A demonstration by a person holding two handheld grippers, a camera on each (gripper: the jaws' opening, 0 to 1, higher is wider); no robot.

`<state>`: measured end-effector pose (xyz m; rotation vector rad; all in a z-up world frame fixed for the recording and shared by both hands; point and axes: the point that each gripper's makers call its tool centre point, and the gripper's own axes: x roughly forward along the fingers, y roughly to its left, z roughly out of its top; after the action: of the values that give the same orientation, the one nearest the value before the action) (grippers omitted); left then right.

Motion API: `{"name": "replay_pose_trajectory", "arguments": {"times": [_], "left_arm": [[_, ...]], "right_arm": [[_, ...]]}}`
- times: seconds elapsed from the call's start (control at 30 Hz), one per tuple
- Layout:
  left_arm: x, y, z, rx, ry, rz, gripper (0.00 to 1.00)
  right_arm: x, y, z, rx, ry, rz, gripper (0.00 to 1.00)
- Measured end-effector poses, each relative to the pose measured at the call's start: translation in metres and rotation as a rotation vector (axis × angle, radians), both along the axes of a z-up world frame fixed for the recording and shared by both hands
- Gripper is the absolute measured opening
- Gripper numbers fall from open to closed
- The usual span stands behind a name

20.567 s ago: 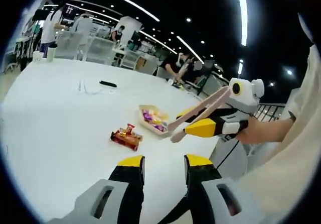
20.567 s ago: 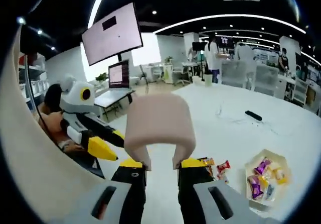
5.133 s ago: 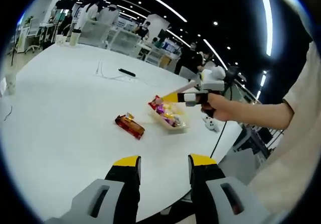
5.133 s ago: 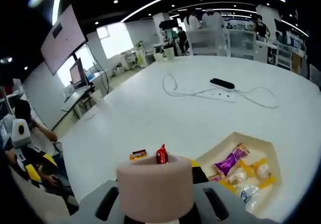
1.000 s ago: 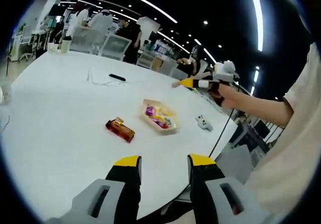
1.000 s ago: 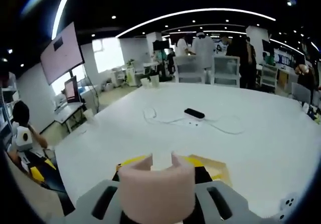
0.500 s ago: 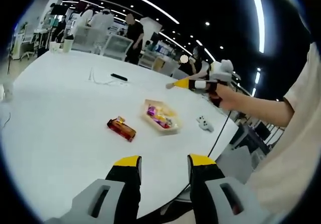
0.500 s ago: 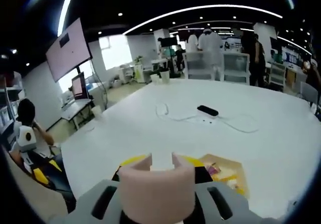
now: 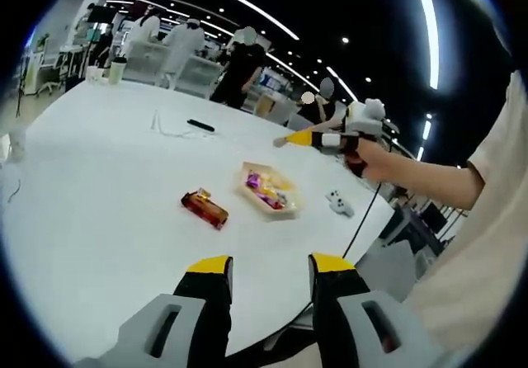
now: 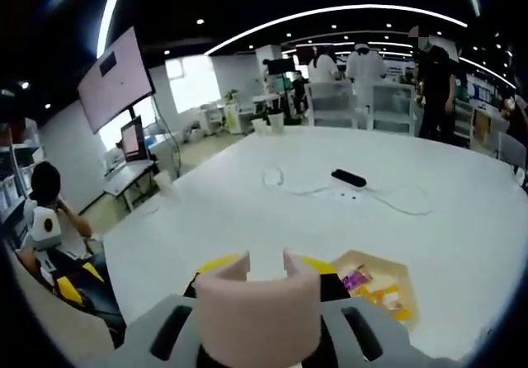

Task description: Place the target food into the container with the food tongs after gripping and lifting it, then release it inside without dropping or visibly crushing the food.

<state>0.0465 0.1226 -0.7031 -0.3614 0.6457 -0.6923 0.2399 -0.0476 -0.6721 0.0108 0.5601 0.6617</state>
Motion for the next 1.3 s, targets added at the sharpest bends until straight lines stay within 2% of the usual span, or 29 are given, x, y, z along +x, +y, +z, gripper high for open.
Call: {"name": "replay_pose_trajectory", "arguments": {"times": [0.97, 1.23, 1.3], "left_arm": [[-0.001, -0.002, -0.001, 0.0, 0.006, -0.003, 0.36], [-0.002, 0.003, -0.002, 0.001, 0.007, 0.004, 0.36], [-0.004, 0.003, -0.004, 0.002, 0.011, 0.004, 0.36]], "right_arm": [[-0.003, 0.008, -0.006, 0.009, 0.013, 0.01, 0.22], [-0.007, 0.023, -0.011, 0.009, 0.025, 0.039, 0.22], [-0.011, 0.031, -0.016, -0.019, 0.026, 0.067, 0.22]]}}
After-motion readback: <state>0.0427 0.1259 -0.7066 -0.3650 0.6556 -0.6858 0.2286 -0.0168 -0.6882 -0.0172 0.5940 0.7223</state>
